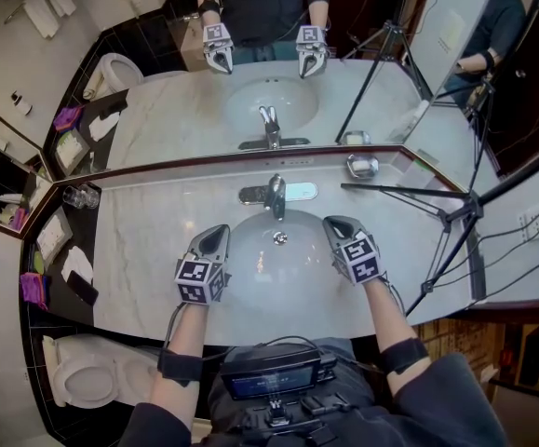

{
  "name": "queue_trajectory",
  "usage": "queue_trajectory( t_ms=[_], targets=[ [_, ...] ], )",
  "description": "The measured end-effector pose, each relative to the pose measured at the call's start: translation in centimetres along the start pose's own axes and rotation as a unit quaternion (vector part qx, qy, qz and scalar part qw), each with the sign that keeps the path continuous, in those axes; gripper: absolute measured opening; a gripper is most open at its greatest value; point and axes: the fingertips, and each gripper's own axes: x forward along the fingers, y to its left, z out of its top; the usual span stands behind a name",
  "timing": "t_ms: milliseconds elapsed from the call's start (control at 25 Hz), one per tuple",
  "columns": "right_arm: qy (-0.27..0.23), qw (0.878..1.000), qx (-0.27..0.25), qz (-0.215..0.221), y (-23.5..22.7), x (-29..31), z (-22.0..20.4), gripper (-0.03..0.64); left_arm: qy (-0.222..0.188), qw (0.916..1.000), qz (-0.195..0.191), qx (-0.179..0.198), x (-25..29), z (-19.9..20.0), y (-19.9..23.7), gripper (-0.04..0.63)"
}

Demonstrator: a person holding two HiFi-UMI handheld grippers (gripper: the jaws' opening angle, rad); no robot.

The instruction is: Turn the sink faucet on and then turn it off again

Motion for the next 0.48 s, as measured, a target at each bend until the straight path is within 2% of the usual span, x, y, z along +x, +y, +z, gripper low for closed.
queue_trajectory(
  t_ms=[80, 120, 200, 240, 360, 480],
  targets=[
    [0.009, 0.998, -0.059, -0.004, 0.5, 0.7, 0.4, 0.028, 0.002, 1.0, 0.003, 0.005, 0.1, 0.0, 0.1, 0.0],
    [0.014, 0.995, -0.095, -0.003, 0.7, 1.2, 0.5, 0.059, 0.002, 1.0, 0.004, 0.006, 0.2, 0.0, 0.2, 0.0],
    [0.026, 0.984, -0.178, 0.0, 1.3, 2.6, 0.2, 0.092, 0.002, 1.0, 0.007, 0.005, 0.3, 0.0, 0.4, 0.0],
    [0.031, 0.975, -0.221, 0.0, 1.6, 3.3, 0.1, 0.094, 0.003, 1.0, 0.009, 0.004, 0.4, -0.1, 0.5, 0.0],
    [0.038, 0.941, -0.336, 0.001, 2.4, 5.7, 0.2, 0.171, 0.005, 0.9999, 0.014, 0.002, 0.7, -0.3, 1.1, 0.0],
    [0.035, 0.913, -0.407, 0.001, 2.8, 8.4, 0.4, 0.192, 0.004, 0.9998, 0.018, 0.005, 1.1, -0.6, 1.6, 0.0]
  ],
)
